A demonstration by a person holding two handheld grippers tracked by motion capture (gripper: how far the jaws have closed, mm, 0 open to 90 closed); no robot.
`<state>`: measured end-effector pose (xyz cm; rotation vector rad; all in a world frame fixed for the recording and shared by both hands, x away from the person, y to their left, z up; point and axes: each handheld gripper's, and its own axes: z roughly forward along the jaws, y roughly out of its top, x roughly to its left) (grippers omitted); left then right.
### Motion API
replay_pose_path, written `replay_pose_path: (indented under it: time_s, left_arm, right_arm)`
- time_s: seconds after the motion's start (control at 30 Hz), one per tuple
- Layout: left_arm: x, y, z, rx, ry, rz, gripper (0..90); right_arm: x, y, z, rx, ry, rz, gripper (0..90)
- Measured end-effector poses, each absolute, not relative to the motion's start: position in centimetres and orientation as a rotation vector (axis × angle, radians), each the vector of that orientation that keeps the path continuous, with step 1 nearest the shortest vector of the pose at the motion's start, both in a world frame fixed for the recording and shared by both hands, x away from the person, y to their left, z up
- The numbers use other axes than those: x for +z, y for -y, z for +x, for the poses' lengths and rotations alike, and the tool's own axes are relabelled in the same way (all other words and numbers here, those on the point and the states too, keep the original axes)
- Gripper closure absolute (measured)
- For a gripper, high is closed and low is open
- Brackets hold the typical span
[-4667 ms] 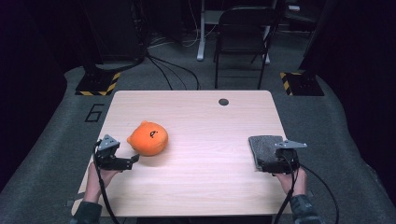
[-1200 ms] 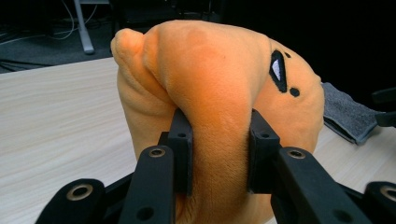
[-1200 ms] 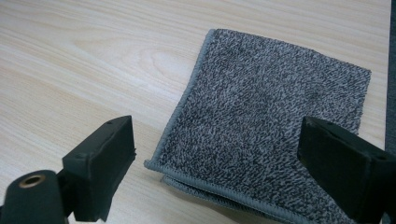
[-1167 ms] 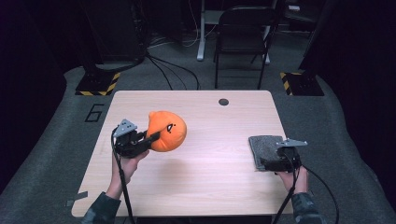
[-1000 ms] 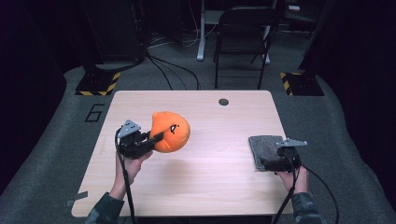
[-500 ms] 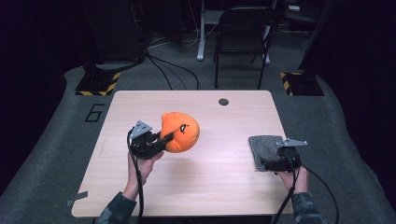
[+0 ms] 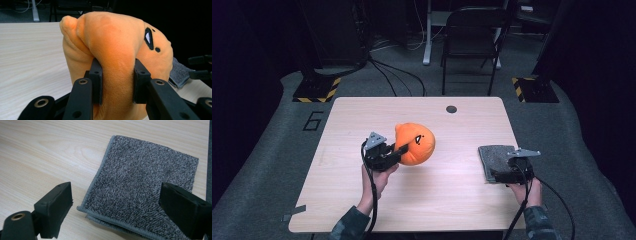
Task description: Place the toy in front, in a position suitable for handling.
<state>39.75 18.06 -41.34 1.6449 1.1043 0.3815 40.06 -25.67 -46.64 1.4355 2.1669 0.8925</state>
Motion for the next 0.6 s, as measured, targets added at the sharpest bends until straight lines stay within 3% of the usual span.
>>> replay_pose_path:
  time_s: [0.6]
  left_arm:
    - [-43.9,-15.6,40.9,0.324,-1.164,1.640,67.0]
  right_arm:
    - [-46.8,25.6,40.2,0.885,-2.178,1.432,11.0]
